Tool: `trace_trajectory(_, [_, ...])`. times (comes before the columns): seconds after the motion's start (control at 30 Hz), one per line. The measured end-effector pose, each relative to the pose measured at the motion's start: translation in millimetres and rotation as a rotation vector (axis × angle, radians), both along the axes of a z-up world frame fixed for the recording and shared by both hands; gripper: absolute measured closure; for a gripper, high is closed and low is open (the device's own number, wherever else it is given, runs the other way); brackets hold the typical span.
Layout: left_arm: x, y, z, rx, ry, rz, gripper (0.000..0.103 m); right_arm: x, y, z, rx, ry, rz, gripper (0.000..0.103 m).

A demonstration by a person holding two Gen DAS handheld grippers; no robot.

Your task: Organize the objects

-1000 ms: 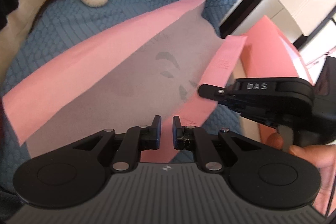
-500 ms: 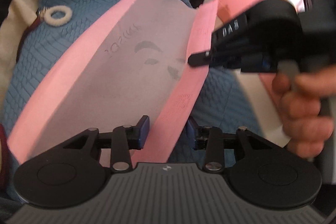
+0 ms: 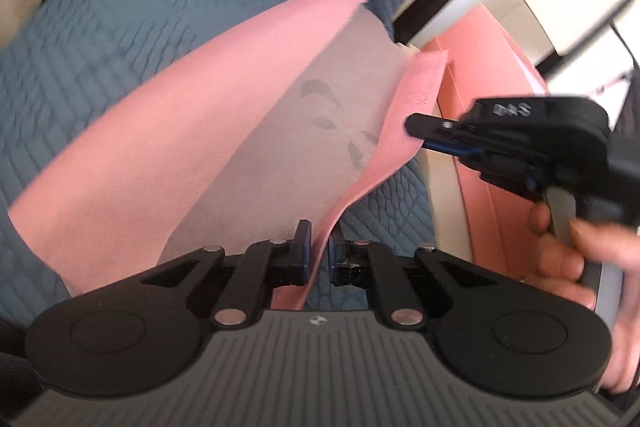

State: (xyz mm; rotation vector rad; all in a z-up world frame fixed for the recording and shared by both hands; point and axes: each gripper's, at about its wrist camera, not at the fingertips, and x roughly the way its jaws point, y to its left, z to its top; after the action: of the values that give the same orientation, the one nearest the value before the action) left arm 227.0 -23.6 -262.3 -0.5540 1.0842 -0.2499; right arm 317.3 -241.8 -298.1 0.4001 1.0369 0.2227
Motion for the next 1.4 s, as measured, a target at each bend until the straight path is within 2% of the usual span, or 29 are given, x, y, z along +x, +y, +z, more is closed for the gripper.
trace_trajectory(0.1, [4, 6, -4, -0.044, 0.030, 0.035, 0.093, -3, 3, 7, -0.010, -0.042, 0.026, 0.092])
trace_trajectory(0.4, [3, 7, -7, -0.068, 0.058, 0.078, 0.093, -5, 18, 12, -0.015, -0.089, 0.078, 0.092])
trace_trajectory(0.77, [2, 10, -3, -0.067, 0.062, 0.068, 0.093, -3, 46, -4, -0.029, -0.052, 0.162, 0.092])
trace_trajectory(0.9, [0, 10, 4, -0.030, 0.039, 0.056, 0.092, 2, 51, -12, -0.040, -0.030, 0.165, 0.093])
trace_trajectory(1.0, [-2, 12, 9, -0.036, 0.031, 0.062, 0.092, 3, 54, -17, -0.048, -0.017, 0.170, 0.093])
trace_trajectory(1.23, [-7, 15, 28, 0.023, -0.054, 0.074, 0.092, 0, 58, -21, -0.048, -0.015, 0.172, 0.093])
trace_trajectory(1.4, [-8, 19, 42, 0.002, -0.118, 0.073, 0.092, -1, 58, -21, -0.028, -0.006, 0.160, 0.094])
